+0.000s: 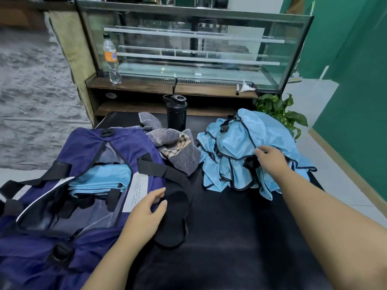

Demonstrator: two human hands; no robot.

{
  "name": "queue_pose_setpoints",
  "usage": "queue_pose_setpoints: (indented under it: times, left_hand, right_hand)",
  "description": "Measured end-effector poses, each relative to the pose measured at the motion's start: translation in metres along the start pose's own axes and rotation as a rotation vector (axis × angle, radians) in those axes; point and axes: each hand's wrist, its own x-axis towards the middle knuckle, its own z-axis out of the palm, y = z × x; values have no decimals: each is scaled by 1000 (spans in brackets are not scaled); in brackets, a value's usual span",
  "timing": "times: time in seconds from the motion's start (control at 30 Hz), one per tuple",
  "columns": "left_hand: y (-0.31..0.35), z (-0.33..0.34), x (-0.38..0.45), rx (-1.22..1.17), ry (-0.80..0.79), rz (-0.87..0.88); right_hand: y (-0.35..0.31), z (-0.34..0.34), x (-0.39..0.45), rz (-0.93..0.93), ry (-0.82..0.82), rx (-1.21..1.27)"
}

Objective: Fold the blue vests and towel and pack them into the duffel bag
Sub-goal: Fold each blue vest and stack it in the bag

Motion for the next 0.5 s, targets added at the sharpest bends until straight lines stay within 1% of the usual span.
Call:
queue_pose_setpoints:
  times: [0.1,0.23,0.37,0.5]
  left_hand:
    - [11,-2,-2,-84,29,-14]
    - [32,0,-6,-235,37,6]
    - [57,2,-17,-309,-29,83]
    - [70,3,-28,-277,-79,183]
  right_hand:
    - [-11,2,-17,-95,134,89]
    - [-26,1,-48,-160,174,182]
    - [-45,2,-87,-248,127,293]
    - [-71,2,-124,-350,14,373]
